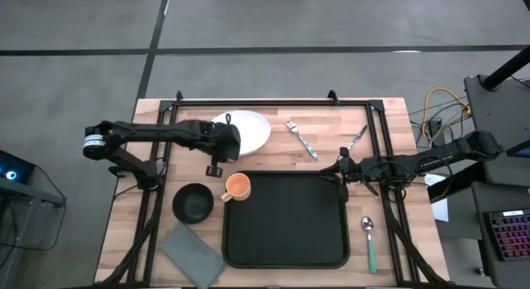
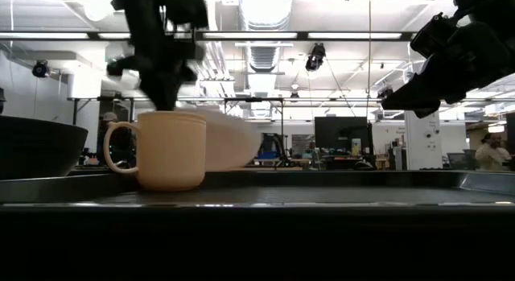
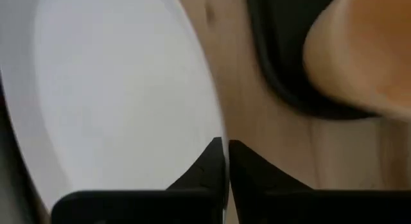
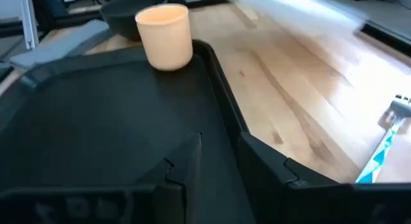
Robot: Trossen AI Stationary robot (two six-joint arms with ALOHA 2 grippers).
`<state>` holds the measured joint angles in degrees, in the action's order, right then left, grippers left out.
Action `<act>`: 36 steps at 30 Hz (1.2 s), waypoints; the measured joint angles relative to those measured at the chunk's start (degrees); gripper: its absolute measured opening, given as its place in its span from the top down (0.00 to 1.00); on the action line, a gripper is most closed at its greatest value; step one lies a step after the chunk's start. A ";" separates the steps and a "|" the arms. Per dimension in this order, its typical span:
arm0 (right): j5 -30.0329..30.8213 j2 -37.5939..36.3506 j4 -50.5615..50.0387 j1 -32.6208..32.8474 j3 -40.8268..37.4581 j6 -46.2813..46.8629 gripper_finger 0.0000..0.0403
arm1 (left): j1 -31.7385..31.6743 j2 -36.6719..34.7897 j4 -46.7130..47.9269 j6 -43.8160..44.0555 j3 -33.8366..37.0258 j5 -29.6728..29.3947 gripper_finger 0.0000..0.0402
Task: Set up tray
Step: Put the white plate to the right of the yellow mug on the black tray
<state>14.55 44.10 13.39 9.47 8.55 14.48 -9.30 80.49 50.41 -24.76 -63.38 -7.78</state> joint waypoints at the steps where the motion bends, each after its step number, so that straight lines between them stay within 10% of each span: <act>1: -0.02 0.00 -0.10 0.02 -0.27 0.09 0.77 | 1.68 -0.09 0.26 0.04 -2.31 -0.94 1.00; 12: 1.32 0.00 -0.08 0.00 -3.12 -0.08 0.78 | 23.39 9.95 3.77 0.77 -31.07 -8.94 1.00; 20: 13.41 -0.26 -8.21 -0.02 -3.12 -0.98 0.80 | 32.88 26.31 14.26 9.08 -46.93 -13.41 1.00; 36: 19.68 -5.80 -13.82 -8.43 -3.10 1.73 0.80 | 38.24 34.92 3.22 18.43 -40.37 -14.33 1.00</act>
<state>34.22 38.30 -0.43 1.04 5.45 16.22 28.94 115.42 53.64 -6.33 -103.75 -22.12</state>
